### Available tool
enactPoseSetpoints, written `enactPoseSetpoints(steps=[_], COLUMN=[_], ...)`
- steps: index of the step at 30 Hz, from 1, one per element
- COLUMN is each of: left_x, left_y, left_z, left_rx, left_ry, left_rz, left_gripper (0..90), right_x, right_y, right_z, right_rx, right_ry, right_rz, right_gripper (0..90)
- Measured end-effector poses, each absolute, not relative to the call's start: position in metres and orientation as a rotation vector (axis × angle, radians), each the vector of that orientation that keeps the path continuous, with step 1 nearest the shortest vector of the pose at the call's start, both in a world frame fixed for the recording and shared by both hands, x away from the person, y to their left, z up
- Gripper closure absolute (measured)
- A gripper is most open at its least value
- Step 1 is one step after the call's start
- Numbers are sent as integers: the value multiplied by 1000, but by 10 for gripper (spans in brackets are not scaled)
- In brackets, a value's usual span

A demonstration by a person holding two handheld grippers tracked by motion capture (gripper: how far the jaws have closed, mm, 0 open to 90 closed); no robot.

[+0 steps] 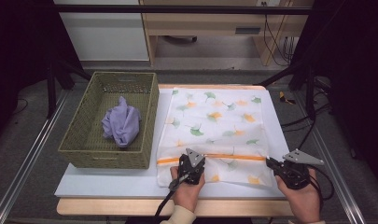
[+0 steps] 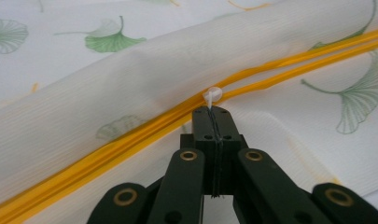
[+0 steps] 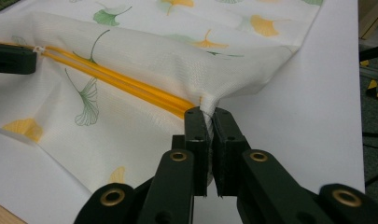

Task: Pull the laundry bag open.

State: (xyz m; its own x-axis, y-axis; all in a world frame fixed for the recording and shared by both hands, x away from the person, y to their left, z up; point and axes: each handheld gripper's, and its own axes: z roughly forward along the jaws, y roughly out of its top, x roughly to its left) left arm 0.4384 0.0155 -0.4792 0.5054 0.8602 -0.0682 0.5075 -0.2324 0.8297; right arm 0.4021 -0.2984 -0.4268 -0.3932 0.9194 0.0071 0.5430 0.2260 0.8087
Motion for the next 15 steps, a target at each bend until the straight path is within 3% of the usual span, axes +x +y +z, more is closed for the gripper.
enactPoseSetpoints(steps=[15], left_x=[439], left_y=[34], left_z=[-481], left_rx=[1879], left_ry=[1163], left_rz=[534], left_gripper=[899], right_x=[403], right_y=[-301], right_z=[-427], right_rx=[1354], right_ry=[2013], right_rz=[1030], right_gripper=[862])
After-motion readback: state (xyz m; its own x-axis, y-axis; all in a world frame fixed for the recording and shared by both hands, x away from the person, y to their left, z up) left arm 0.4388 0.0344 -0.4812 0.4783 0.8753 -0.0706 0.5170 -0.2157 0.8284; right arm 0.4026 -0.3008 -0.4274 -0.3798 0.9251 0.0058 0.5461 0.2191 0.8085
